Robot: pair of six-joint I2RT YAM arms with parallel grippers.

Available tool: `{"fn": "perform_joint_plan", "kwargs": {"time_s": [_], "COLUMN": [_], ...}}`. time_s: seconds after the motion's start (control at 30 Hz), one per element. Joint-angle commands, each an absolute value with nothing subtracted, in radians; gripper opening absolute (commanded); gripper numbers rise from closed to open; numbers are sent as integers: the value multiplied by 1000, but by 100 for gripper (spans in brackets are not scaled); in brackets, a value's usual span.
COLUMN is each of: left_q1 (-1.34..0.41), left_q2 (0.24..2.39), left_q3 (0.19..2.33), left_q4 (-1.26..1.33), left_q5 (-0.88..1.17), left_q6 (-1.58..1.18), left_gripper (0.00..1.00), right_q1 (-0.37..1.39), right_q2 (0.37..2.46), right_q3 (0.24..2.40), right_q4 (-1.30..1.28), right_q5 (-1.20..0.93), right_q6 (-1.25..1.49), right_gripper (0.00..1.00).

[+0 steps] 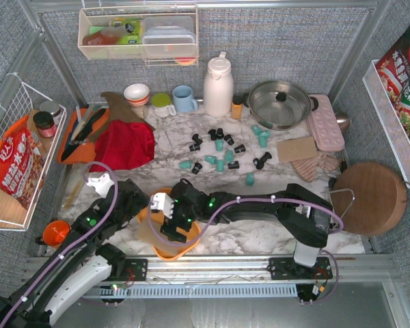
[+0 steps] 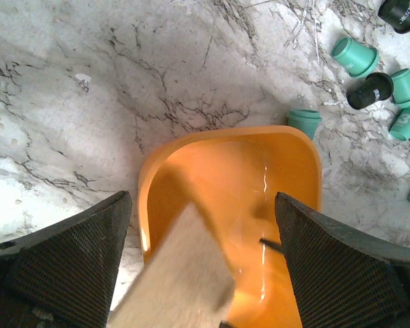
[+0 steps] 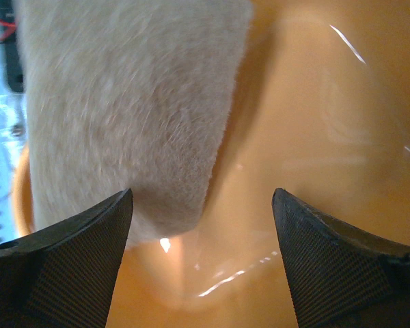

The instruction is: Mix the coffee capsules in the storage basket

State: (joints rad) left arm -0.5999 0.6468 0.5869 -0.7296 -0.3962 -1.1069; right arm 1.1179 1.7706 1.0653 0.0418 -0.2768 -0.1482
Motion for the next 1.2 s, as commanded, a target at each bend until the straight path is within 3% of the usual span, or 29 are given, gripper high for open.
{"fn": "perform_joint_plan", "kwargs": {"time_s": [0.0, 0.3, 0.5, 0.77, 1.03, 1.17], "left_q1": [-600, -601, -601, -634, -910, -1002], "left_q2": [656, 681, 710, 857, 1140, 1315], "left_q3": [605, 605, 609, 753, 914, 987], "left_q4": [-754, -739, -702, -705, -710, -734], "left_q5": [-373, -323, -265, -211, -342, -402], "left_q6": [-1089, -1062, -1013, -922, -1002, -1040], "left_gripper": [94, 92, 86, 71, 72, 80], "right_q1": [1090, 1037, 1037, 1027, 922, 850], "right_q2": [1764, 1697, 1549, 1383, 1196, 1061], "right_q3": [1034, 963, 949, 965, 790, 687], "right_q4": [133, 202, 162, -86, -95, -70], "right_q5": [-132, -48, -45, 312, 524, 582], "right_q6": [-78, 17, 89, 249, 311, 331], "right_gripper": [87, 88, 88, 88, 88, 89]}}
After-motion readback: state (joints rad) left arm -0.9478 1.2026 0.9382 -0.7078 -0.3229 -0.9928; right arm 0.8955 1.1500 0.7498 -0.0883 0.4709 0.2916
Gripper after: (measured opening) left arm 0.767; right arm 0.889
